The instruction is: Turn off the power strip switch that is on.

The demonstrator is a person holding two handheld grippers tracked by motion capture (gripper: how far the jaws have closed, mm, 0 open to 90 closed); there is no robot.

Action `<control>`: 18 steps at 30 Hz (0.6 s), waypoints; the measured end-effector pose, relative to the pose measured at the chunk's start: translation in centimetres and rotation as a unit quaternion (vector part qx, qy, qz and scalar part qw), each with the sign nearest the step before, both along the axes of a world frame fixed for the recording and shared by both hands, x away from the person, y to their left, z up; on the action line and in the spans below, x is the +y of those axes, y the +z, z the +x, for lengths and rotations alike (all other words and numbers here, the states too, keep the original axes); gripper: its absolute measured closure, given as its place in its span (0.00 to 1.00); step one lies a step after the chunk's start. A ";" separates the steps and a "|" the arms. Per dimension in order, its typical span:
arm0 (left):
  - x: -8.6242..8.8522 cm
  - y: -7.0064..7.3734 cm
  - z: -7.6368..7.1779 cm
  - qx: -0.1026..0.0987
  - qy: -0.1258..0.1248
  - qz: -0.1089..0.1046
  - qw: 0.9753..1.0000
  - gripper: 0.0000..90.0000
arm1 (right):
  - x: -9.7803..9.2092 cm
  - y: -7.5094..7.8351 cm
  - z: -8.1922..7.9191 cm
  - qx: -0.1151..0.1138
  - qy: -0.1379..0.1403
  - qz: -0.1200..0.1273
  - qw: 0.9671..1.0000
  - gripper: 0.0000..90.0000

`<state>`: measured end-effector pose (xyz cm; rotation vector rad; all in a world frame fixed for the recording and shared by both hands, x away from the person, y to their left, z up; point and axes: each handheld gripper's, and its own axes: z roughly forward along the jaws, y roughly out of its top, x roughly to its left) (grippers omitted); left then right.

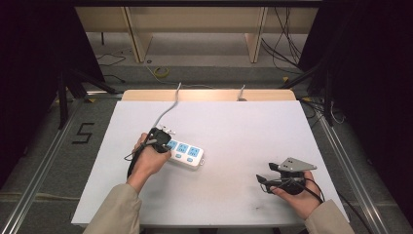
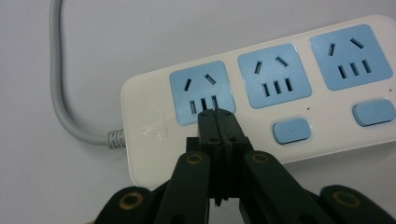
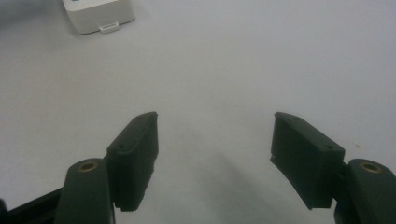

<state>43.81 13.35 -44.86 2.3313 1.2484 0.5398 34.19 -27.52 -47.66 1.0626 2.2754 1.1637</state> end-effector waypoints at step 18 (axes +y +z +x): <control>0.1 0.3 0.0 -0.006 0.002 -0.007 1.000 1.00 | 0.0 0.0 0.0 0.000 -0.001 0.000 1.000 0.37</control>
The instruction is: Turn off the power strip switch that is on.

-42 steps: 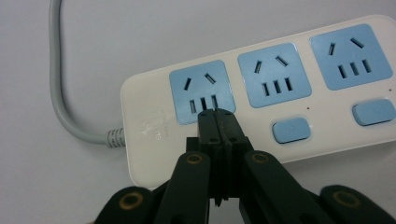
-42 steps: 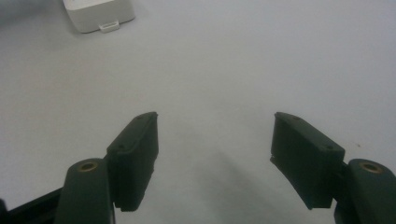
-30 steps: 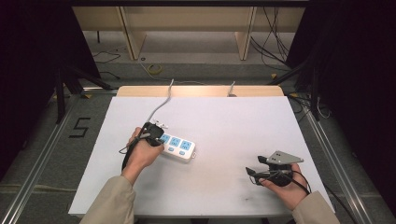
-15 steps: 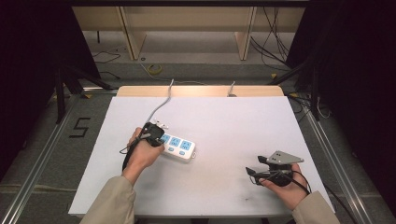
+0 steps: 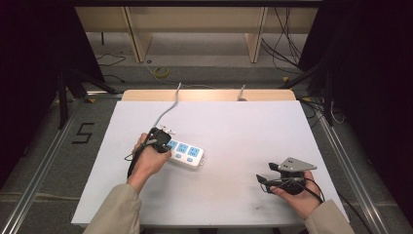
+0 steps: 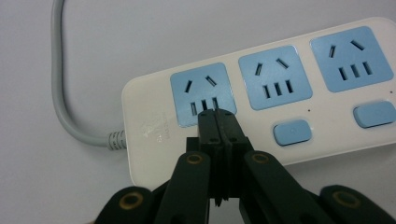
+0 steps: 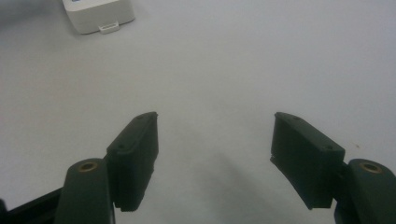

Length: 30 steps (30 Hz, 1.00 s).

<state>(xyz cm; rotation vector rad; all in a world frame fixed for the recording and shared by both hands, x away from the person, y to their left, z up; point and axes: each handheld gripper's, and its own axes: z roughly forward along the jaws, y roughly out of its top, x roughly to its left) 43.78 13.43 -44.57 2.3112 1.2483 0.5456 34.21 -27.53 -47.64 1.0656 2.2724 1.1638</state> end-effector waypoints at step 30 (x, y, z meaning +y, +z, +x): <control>0.3 0.2 -0.1 -0.010 0.005 -0.008 1.000 1.00 | -0.1 0.1 0.0 -0.005 0.001 0.001 1.000 0.36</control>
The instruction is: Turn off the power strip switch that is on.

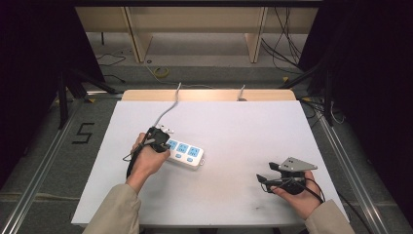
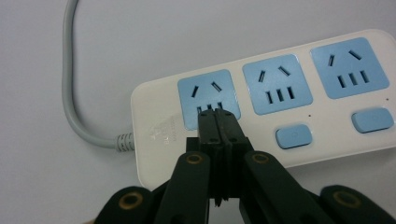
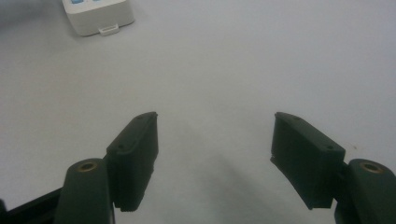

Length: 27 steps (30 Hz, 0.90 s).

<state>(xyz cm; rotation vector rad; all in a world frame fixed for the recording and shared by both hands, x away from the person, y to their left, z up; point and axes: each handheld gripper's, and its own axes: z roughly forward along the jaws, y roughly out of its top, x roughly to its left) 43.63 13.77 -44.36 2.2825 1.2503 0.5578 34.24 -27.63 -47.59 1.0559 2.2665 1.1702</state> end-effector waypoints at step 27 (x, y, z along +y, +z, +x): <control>1.0 1.3 -1.7 -0.032 -0.014 -0.024 0.999 0.97 | -0.1 0.1 -0.1 0.000 -0.002 0.002 1.000 0.36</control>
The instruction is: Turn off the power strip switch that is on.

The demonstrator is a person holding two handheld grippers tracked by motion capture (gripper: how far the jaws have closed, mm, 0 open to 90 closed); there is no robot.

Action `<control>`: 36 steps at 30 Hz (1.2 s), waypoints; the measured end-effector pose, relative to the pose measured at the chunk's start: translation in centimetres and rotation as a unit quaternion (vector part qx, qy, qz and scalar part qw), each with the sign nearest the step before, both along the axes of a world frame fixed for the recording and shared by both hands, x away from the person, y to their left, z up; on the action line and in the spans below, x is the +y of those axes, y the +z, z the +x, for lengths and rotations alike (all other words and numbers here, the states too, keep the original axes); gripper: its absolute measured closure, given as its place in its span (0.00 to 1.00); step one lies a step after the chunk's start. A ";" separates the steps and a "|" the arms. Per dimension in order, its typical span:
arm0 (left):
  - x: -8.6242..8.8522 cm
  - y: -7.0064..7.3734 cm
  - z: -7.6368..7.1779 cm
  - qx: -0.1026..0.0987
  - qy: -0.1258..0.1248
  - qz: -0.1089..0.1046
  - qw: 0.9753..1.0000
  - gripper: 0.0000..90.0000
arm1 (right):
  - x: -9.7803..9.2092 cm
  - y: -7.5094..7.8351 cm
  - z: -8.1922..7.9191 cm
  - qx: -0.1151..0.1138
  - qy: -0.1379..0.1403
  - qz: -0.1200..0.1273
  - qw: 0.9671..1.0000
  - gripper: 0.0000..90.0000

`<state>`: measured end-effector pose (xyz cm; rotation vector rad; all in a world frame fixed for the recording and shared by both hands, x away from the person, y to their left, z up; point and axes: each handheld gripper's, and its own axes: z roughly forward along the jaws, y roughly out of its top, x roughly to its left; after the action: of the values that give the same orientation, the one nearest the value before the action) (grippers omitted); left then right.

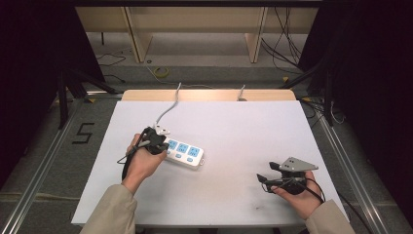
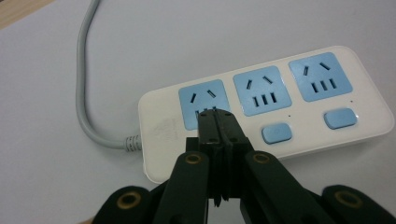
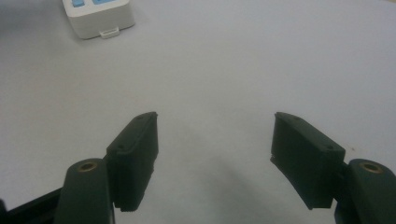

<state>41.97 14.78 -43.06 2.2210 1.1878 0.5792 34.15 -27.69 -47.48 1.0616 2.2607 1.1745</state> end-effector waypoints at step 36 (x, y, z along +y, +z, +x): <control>0.9 0.8 -2.1 -0.010 -0.011 -0.063 0.998 0.63 | 0.0 0.1 -0.1 -0.004 0.003 0.003 1.000 0.36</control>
<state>39.82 15.72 -42.28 2.1153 1.1564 0.5014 34.10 -27.65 -47.37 1.0528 2.2566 1.1870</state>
